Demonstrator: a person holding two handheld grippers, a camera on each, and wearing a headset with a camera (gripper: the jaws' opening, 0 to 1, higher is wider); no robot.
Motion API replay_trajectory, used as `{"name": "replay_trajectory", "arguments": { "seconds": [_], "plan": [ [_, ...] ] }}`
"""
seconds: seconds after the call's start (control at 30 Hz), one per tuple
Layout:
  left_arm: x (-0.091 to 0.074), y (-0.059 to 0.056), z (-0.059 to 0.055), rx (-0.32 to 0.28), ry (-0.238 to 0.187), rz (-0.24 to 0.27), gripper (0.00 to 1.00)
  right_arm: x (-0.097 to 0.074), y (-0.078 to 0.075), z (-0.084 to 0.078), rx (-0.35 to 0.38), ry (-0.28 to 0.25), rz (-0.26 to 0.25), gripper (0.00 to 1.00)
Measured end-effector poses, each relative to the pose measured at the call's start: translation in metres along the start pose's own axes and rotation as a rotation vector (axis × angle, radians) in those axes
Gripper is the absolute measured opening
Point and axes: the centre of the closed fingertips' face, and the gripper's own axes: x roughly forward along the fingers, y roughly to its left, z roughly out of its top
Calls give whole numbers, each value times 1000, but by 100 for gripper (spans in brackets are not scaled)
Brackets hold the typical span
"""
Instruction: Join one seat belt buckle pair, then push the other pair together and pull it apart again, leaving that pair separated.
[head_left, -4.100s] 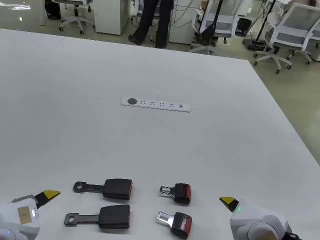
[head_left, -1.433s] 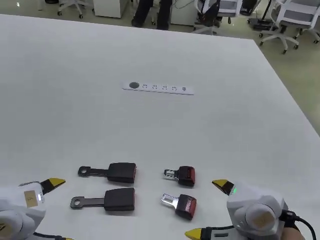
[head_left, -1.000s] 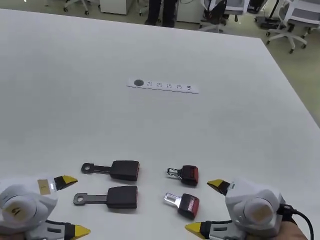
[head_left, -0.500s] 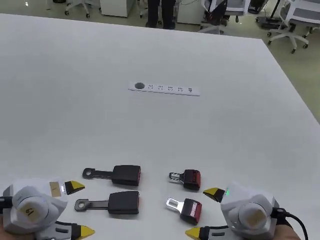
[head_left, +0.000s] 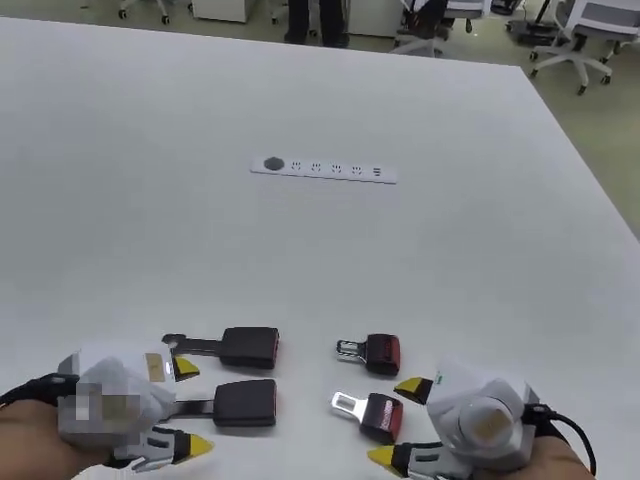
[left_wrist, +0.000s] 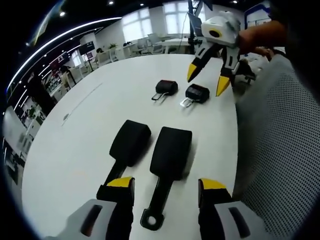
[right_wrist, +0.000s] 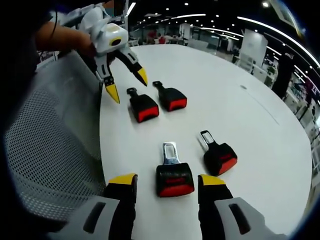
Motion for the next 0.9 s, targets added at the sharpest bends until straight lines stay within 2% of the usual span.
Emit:
{"name": "replay_trajectory", "arguments": {
  "seconds": [0.2, 0.3, 0.4, 0.5, 0.67, 0.73, 0.8, 0.83, 0.9],
  "plan": [
    [11, 0, 5, 29, 13, -40, 49, 9, -4, -7, -13, 16, 7, 42],
    [15, -1, 9, 7, 3, -70, 46, 10, -4, -7, -9, 17, 12, 40],
    [20, 0, 10, 11, 3, -87, 44, 14, -4, -10, 13, 4, 21, 40],
    [23, -3, 12, 51, 12, -99, 44, 16, -5, -13, 15, 10, 17, 39],
    [28, -7, 18, 79, 7, -109, 41, 18, -6, -14, 9, 20, 21, 38],
    [28, -7, 18, 91, 3, -113, 38, 22, -5, -17, 4, 30, 36, 37],
    [31, -7, 14, 107, 12, -124, 37, 24, 0, -20, -3, 34, 65, 34],
    [31, -6, 13, 125, 16, -121, 37, 24, -2, -15, -14, 6, 59, 34],
    [30, -6, 13, 124, 17, -124, 36, 20, 0, -13, -12, 9, 63, 33]
  ]
}}
